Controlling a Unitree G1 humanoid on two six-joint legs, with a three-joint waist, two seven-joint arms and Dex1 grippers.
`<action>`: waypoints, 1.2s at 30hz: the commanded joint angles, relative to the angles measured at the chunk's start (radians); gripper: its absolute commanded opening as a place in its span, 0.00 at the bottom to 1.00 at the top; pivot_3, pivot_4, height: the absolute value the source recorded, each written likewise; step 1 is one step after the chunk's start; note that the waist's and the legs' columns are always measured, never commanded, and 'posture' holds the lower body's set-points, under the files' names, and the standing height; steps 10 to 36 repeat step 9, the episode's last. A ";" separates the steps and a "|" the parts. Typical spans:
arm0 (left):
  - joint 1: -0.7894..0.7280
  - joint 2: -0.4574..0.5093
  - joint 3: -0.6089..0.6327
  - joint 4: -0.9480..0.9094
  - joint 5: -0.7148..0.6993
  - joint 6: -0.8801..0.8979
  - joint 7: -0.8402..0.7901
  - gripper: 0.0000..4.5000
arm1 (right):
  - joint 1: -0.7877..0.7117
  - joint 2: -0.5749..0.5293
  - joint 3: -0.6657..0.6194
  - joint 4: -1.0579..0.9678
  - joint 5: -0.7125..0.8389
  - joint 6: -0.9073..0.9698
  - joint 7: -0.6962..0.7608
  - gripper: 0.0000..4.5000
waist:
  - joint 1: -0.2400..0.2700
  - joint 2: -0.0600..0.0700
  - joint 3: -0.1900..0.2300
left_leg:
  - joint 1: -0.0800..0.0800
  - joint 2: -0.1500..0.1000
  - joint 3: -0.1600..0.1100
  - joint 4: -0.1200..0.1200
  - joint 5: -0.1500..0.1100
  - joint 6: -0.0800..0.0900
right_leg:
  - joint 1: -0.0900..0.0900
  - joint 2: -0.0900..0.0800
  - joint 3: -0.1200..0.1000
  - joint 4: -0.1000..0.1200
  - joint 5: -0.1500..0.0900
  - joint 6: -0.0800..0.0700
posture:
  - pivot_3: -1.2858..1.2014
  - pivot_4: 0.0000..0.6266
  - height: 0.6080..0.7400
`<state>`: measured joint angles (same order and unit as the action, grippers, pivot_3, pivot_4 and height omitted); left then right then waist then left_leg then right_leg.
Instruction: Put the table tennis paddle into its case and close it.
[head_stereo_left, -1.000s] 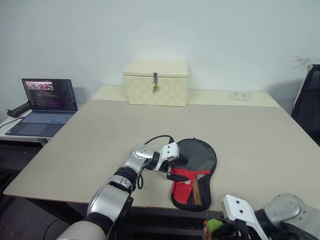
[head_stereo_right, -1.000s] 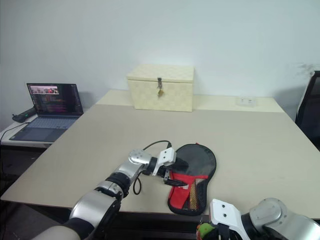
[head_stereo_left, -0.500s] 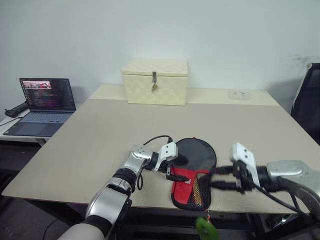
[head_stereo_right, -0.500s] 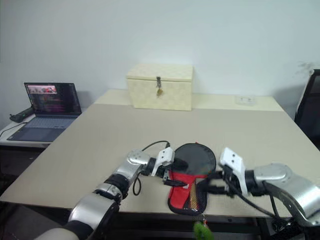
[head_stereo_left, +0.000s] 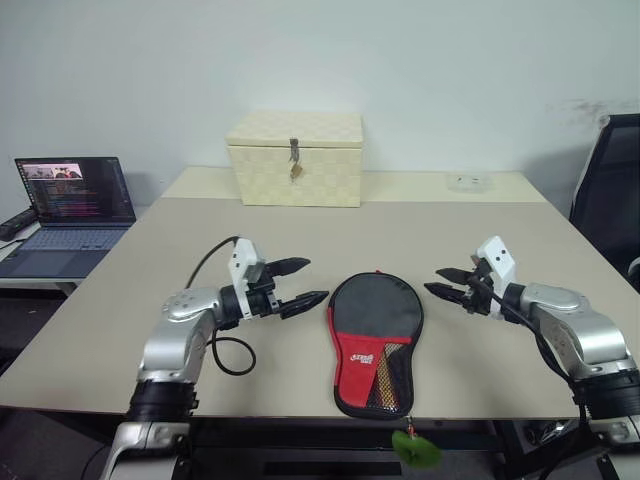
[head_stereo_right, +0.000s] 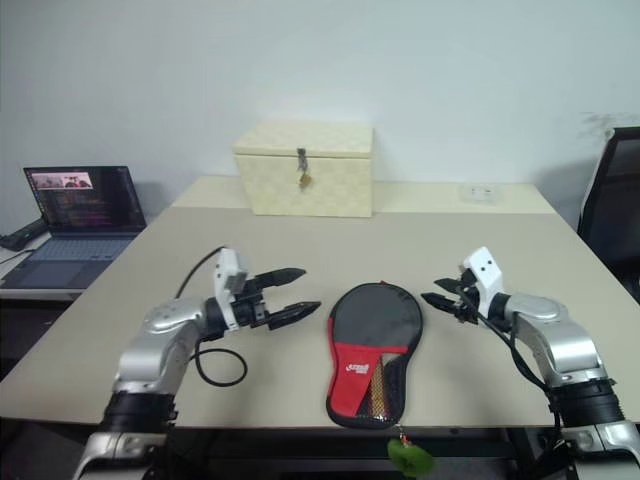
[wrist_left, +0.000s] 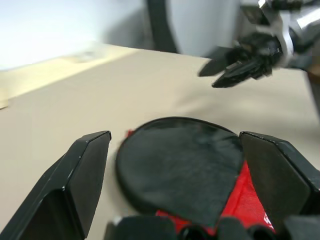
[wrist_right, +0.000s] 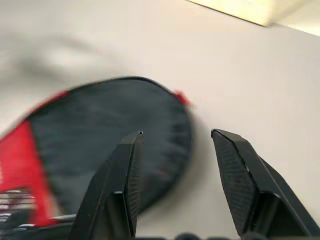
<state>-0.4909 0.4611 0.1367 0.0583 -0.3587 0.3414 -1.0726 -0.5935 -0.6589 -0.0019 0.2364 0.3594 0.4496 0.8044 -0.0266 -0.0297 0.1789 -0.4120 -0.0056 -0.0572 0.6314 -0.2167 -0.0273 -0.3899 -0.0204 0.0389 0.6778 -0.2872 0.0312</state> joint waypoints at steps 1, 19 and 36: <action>0.093 0.069 0.057 -0.128 -0.037 0.034 0.035 1.00 | -0.041 -0.021 -0.038 0.105 -0.057 -0.094 -0.010 0.52 | -0.003 0.000 0.000 | 0.000 0.000 0.001 0.000 0.000 0.000 | 0.000 0.000 0.000 0.001 0.000 0.000 | 0.52 0.24 1.00; 0.091 0.127 0.026 -0.084 0.009 -0.001 0.112 1.00 | -0.103 -0.035 -0.024 0.298 -0.138 -0.220 0.044 0.52 | -0.003 0.002 0.002 | 0.004 0.001 0.004 -0.001 0.000 0.000 | 0.002 0.001 0.002 0.002 -0.001 -0.001 | 0.52 0.24 1.00; 0.091 0.127 0.026 -0.084 0.009 -0.001 0.112 1.00 | -0.103 -0.035 -0.024 0.298 -0.138 -0.220 0.044 0.52 | -0.003 0.002 0.002 | 0.004 0.001 0.004 -0.001 0.000 0.000 | 0.002 0.001 0.002 0.002 -0.001 -0.001 | 0.52 0.24 1.00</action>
